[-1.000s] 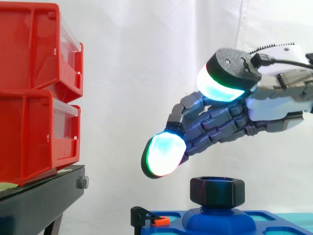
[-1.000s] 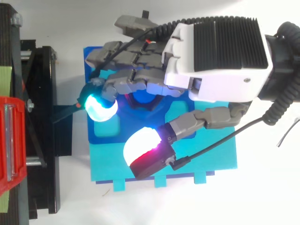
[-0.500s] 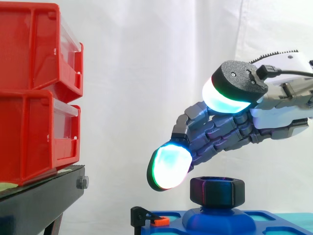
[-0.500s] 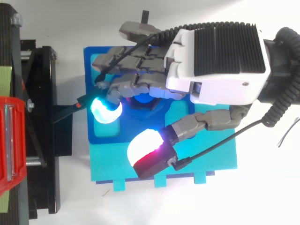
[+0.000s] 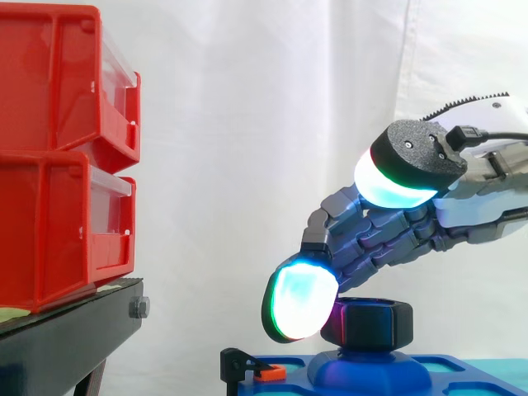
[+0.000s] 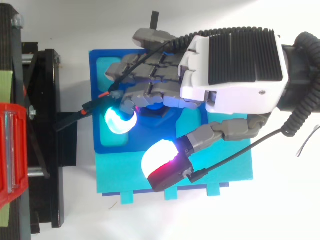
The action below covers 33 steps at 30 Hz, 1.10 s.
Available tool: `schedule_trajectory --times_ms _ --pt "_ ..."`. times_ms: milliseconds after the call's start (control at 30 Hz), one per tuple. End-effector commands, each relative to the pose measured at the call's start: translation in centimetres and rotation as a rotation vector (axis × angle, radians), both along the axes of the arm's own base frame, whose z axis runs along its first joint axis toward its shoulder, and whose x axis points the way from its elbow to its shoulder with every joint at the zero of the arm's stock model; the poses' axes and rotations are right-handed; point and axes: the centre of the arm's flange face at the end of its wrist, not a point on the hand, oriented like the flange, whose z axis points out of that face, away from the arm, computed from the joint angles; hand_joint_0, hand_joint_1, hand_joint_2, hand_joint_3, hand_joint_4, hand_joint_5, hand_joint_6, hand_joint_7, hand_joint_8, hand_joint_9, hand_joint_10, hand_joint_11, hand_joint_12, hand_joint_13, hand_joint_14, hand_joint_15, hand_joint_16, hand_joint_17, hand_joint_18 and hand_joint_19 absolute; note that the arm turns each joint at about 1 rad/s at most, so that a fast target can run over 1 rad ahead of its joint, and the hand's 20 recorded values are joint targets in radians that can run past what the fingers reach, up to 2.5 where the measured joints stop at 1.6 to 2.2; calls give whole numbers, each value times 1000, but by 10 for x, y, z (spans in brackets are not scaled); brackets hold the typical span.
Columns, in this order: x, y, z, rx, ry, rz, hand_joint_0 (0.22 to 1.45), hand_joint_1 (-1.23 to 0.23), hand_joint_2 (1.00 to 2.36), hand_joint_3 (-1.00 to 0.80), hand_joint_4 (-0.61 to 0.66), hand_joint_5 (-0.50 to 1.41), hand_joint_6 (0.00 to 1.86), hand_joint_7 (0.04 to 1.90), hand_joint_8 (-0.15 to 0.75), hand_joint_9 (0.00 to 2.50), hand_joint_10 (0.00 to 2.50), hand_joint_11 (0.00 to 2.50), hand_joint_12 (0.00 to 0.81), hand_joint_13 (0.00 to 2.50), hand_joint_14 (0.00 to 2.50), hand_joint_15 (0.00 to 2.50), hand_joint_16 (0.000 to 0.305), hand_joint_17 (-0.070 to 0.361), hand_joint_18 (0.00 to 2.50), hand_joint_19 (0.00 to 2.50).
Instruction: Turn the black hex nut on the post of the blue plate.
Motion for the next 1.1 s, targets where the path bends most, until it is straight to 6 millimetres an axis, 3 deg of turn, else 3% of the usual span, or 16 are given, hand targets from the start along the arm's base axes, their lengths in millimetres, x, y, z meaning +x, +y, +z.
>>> schedule_trajectory --times_ms 0,800,1067 --pt "-1 -1 -1 0 8 1 473 -218 1000 -500 201 -188 502 762 235 254 0 0 361 173 0 0 56 126 0 18" --pt "-5 -31 -1 15 1 43 472 -218 1000 -500 202 -187 502 761 236 257 0 0 360 180 0 0 56 126 0 21" --pt "-1 -46 -22 22 9 63 473 -219 1000 -500 201 -187 502 761 237 258 0 0 359 181 0 0 56 126 0 20"
